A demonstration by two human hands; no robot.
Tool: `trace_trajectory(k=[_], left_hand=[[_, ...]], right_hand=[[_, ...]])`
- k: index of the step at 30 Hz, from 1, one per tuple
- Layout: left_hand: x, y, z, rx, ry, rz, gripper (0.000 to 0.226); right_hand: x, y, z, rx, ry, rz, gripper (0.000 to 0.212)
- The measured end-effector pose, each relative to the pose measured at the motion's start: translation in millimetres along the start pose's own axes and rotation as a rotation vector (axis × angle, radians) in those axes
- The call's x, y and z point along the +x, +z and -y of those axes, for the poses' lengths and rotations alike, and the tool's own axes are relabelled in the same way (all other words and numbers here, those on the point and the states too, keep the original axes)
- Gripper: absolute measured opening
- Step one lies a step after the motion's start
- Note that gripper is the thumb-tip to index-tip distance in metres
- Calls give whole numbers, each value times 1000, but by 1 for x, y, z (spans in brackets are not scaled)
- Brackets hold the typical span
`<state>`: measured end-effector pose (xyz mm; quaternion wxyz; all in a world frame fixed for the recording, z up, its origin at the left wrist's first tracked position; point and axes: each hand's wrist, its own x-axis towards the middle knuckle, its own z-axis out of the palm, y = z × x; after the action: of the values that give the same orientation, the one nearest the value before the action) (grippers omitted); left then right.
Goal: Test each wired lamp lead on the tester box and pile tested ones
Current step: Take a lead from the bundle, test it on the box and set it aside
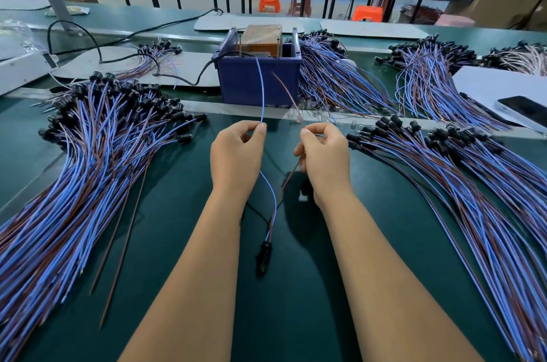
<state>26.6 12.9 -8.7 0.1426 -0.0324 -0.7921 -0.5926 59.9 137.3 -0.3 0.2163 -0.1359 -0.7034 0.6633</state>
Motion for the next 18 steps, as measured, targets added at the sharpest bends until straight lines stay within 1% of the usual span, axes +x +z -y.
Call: trace_trajectory(k=[4, 9, 13, 18], left_hand=[[0, -1, -1, -2, -26, -47, 15], [-1, -2, -4, -43, -21, -87, 17], [-1, -3, -6, -86, -21, -120, 18], [-2, -4, -7, -112, -35, -120, 17]], right_hand=[[0, -2, 2, 77, -46, -49, 12], [-1, -1, 4, 141, -67, -58, 11], [-1, -1, 3, 139, -78, -49, 10], [3, 0, -1, 98, -77, -59, 11]])
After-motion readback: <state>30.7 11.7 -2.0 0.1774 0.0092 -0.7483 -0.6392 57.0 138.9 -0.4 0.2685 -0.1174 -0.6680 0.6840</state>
